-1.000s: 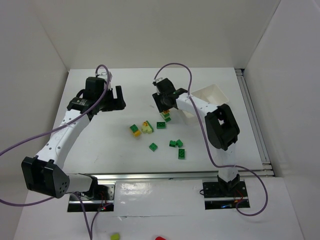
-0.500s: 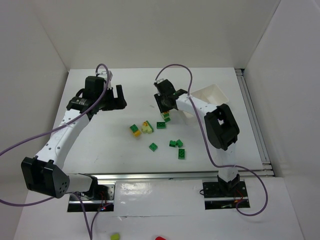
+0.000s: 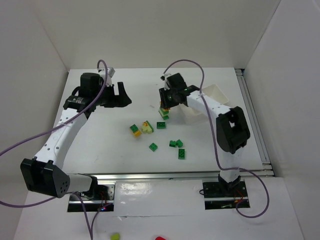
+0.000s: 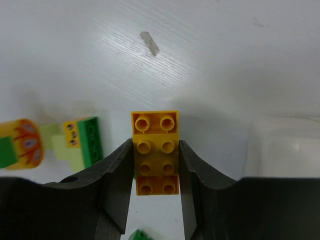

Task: Sort the legos into containers by color

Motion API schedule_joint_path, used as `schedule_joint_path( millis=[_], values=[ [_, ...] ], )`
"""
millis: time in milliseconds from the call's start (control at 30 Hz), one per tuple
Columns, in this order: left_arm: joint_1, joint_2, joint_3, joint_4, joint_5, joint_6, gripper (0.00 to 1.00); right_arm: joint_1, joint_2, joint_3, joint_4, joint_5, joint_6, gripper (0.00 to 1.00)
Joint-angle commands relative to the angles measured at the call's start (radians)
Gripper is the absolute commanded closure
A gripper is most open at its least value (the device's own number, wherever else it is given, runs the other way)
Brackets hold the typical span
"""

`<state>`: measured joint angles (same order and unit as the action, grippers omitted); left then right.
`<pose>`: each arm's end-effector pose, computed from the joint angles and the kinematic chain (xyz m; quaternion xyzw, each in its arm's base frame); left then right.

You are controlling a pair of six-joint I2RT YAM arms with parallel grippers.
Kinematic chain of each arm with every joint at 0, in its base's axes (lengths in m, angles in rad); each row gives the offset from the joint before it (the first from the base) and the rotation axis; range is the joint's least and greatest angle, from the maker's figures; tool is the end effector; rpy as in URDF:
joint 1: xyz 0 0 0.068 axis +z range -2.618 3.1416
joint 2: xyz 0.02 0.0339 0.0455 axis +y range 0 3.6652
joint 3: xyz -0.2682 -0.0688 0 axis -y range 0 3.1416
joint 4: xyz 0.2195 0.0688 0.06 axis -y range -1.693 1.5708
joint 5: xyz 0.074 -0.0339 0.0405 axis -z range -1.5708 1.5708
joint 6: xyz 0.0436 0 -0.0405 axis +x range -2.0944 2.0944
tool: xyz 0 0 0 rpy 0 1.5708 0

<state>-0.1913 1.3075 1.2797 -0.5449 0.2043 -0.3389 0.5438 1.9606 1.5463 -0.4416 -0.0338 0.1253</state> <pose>0.2628 -0.0599 0.3631 -0.0157 0.8747 -0.2111 0.4360 0.3621 0.2207 0.2394 -0.2004 0.9150 0.1298 0.3252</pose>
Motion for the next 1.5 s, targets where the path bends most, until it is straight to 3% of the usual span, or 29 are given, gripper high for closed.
schedule_joint_path(
  millis=[0,267,433,533,967,1467],
  values=[
    [0.006,-0.011,0.03,0.097,0.302,0.072,0.03,-0.083,-0.234,-0.023,0.089,-0.302,0.028,0.84],
    [0.015,0.022,-0.037,0.338,0.696,0.0,0.05,-0.237,-0.411,-0.187,0.174,-0.901,0.088,0.84],
    [0.004,0.134,0.049,0.384,0.967,0.0,0.02,-0.237,-0.431,-0.207,0.173,-1.093,0.097,0.84],
    [-0.034,0.197,0.118,0.311,0.98,0.079,0.02,-0.237,-0.44,-0.207,0.161,-1.173,0.088,0.84],
    [-0.137,0.294,0.196,0.212,1.014,0.176,0.01,-0.217,-0.411,-0.187,0.172,-1.232,0.088,0.84],
    [-0.181,0.348,0.178,0.212,1.074,0.195,0.17,-0.18,-0.362,-0.141,0.172,-1.201,0.097,0.84]
  ],
)
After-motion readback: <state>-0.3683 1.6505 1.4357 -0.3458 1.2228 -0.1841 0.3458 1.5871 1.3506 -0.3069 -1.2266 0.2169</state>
